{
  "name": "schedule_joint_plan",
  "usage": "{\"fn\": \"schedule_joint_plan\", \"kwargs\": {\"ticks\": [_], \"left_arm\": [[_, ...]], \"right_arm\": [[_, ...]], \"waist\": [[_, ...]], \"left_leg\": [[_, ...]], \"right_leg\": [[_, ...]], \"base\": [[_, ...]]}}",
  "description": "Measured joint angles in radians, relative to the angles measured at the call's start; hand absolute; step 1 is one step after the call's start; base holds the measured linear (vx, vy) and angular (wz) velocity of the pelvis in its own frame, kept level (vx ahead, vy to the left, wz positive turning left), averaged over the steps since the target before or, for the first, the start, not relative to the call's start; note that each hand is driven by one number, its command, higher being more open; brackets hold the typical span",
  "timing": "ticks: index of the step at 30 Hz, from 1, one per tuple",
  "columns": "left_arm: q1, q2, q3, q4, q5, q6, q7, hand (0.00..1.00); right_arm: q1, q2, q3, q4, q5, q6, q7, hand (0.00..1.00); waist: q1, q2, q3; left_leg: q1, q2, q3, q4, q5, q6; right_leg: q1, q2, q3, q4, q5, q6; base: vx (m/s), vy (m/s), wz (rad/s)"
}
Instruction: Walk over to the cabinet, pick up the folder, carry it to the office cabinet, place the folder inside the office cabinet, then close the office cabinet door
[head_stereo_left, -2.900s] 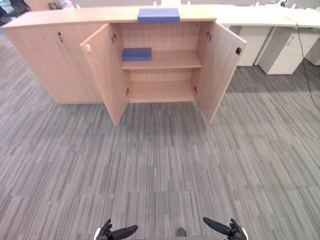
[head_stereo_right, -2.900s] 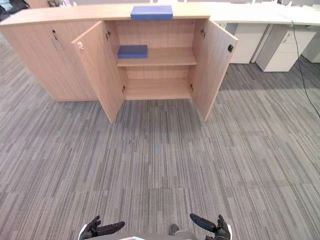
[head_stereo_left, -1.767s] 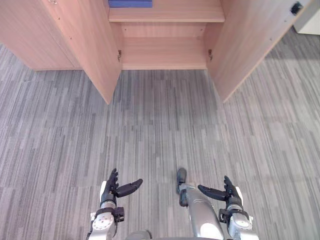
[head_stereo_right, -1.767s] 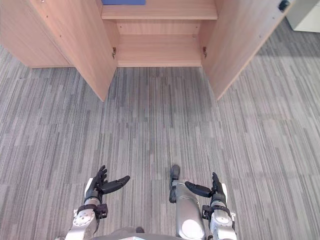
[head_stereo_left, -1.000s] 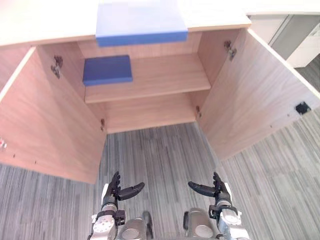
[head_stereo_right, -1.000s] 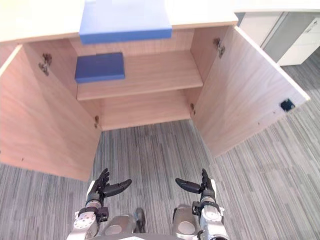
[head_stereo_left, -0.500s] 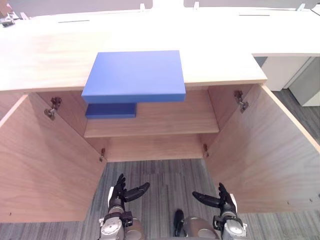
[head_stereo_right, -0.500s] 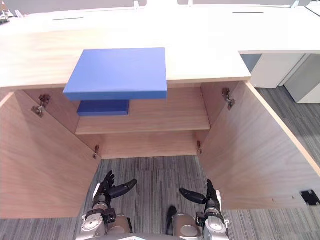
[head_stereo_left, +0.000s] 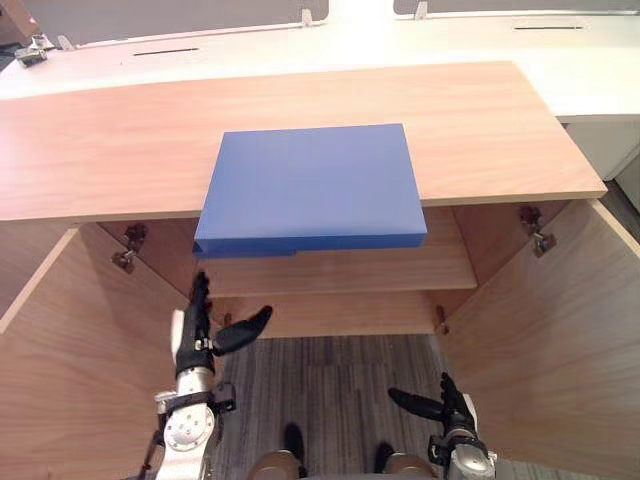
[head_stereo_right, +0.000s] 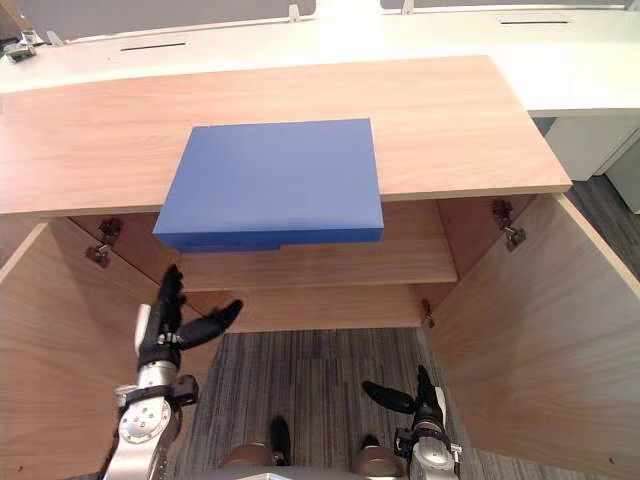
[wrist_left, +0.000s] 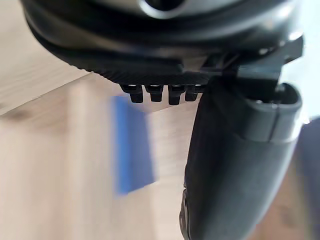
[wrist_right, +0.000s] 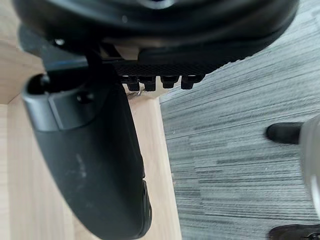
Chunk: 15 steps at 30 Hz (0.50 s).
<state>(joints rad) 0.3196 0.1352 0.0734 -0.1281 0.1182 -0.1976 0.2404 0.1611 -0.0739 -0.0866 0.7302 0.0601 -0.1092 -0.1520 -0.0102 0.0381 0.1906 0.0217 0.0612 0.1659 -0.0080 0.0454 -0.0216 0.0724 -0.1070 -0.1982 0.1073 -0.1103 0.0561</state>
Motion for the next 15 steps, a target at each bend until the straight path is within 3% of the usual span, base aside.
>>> {"fn": "schedule_joint_plan", "kwargs": {"ticks": [6,15], "left_arm": [[0.03,0.008,-0.004,-0.153,0.237,-0.049,0.122,1.0],[0.058,0.072,-0.089,-0.307,0.418,-0.06,0.174,1.0]], "right_arm": [[0.006,-0.02,0.049,0.035,-0.054,-0.031,-0.007,1.0],[0.018,-0.032,0.101,0.082,-0.064,-0.032,-0.008,1.0]], "waist": [[0.002,0.009,-0.028],[-0.005,0.01,-0.058]], "left_leg": [[0.023,-0.002,-0.005,-0.047,0.02,0.0],[0.033,-0.003,-0.003,-0.06,0.022,-0.002]], "right_leg": [[0.007,0.004,-0.002,-0.011,0.001,0.001],[0.016,0.008,0.01,-0.022,0.003,0.002]], "base": [[-0.01,-0.002,0.01],[0.0,-0.001,-0.01]]}}
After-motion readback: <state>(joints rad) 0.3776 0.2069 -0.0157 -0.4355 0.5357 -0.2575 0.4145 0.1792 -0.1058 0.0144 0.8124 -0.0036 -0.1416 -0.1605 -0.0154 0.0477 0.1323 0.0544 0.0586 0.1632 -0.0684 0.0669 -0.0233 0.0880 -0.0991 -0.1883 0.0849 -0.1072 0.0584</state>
